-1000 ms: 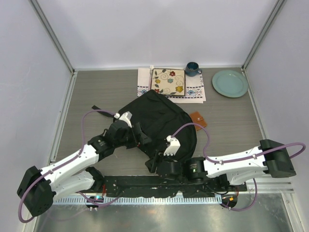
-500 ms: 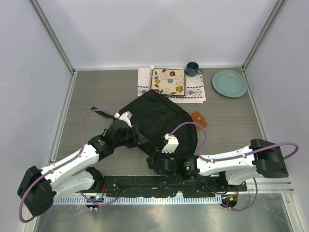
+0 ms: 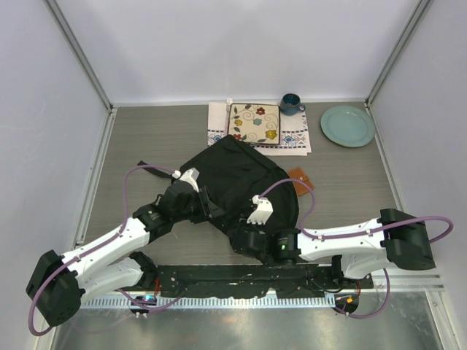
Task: Pack the student bag
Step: Zip the student bag at the center of the board.
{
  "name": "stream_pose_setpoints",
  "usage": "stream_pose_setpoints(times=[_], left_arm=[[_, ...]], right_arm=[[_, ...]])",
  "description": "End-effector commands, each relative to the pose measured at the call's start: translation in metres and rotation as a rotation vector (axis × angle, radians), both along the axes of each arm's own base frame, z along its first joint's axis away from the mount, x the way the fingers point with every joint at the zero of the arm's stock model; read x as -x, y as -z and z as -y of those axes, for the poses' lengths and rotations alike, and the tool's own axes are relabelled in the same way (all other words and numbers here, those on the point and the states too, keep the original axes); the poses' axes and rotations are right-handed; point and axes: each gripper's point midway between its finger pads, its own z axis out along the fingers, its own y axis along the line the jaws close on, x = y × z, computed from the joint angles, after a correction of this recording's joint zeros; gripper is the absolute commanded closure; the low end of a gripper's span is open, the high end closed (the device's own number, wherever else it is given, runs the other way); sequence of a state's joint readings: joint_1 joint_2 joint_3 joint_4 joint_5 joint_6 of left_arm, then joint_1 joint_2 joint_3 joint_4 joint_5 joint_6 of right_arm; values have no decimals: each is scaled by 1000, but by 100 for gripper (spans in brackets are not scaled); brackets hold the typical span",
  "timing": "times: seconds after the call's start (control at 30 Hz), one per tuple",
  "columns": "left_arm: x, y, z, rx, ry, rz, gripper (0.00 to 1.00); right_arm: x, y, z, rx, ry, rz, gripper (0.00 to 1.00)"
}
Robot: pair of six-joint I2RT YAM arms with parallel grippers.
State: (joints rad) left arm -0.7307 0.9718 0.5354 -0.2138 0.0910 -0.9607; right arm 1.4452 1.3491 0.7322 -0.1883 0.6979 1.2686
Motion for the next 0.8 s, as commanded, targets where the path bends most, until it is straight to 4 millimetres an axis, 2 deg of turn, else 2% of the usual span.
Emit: stream_pose_setpoints(times=[0.0,0.03,0.07,0.27,0.4,0.53,0.77], left_arm=[[-7,-27,14,80,31,74,58],[-7,-27,14,80,31,74,59],[-7,-28,14,81,31,75,59],[-7,-28,14,85,32,75,60],[-7,-27,14,84,29,76,64],[-10,-26,14,79,21,80,72],[-14,-23,14,72,9,83,98]], right_arm=[[-17,-21,-8,-45,60,52,75],[-17,-20,-8,-41,59,53,78],[-17,-20,-9,-40,57,52,87],[-15,-16,-13,-23,38,44,100],[-12,-14,-19,2,5,36,100],[1,-19,-32,-30,-54,22,100],[17,-14,-36,-63,-86,-33,100]])
